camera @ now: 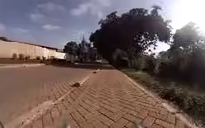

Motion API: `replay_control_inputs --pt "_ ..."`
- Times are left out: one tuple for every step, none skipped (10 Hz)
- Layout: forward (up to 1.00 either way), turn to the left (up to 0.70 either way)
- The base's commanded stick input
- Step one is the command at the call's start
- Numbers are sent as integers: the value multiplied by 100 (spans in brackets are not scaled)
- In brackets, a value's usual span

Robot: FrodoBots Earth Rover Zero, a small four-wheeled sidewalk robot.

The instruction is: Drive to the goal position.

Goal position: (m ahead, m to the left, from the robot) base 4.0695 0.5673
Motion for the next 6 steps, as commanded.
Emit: replay_control_inputs --pt "70 0" --pt "70 0" --pt "70 0" --pt "70 0" --pt "70 0" --pt "70 0"
